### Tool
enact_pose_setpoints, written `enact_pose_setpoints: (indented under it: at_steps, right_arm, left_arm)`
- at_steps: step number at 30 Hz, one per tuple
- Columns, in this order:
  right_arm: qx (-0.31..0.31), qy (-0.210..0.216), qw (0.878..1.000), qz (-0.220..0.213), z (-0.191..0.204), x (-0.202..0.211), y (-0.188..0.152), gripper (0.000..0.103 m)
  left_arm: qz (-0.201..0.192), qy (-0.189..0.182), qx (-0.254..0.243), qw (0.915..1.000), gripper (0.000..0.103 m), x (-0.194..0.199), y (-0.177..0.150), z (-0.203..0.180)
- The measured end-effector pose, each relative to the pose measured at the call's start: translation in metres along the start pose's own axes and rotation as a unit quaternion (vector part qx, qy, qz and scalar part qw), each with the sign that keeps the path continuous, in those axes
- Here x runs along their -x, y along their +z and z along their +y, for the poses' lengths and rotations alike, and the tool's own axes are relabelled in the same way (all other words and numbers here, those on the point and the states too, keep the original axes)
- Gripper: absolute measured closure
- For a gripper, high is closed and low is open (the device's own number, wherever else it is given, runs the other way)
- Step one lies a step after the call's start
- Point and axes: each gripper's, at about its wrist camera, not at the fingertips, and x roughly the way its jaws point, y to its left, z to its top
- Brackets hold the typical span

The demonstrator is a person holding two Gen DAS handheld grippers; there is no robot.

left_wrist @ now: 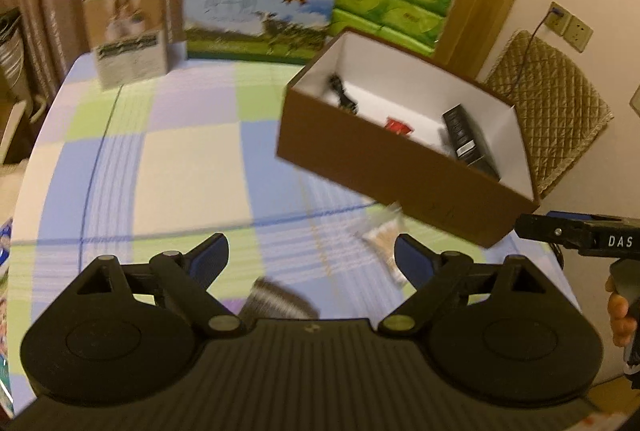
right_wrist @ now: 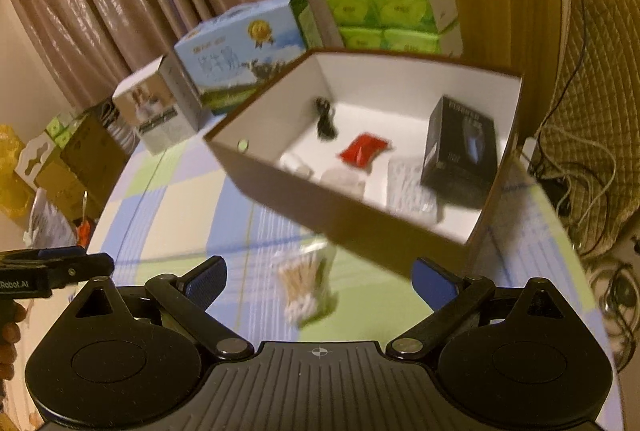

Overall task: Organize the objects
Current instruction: 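Withdraw both tools from the box back toward the sock on the table, then grasp the striped knit sock with the right tool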

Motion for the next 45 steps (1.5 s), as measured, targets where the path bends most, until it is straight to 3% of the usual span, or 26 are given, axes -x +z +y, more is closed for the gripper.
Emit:
enact_pose_setpoints:
  at_steps: [18, 37, 45]
  right_arm:
    - [0.0, 0.012, 0.998, 0.069, 0.054, -0.029, -0.06, 0.007]
    - [0.03, 0.064, 0.989, 0.132, 0.144, -0.092, -0.088, 0.007]
    - [0.019, 0.054, 0.988, 0.145, 0.165, -0.121, -0.096, 0.007]
  left_arm:
    - [0.05, 0.031, 0.013, 0.9982, 0.016, 0.018, -0.067, 0.055]
    - [0.086, 0.07, 0.038, 0.9931, 0.017, 0.01, -0.095, 0.119]
    - [0.102, 0.073, 0.041, 0.9913, 0.018, -0.005, -0.1, 0.14]
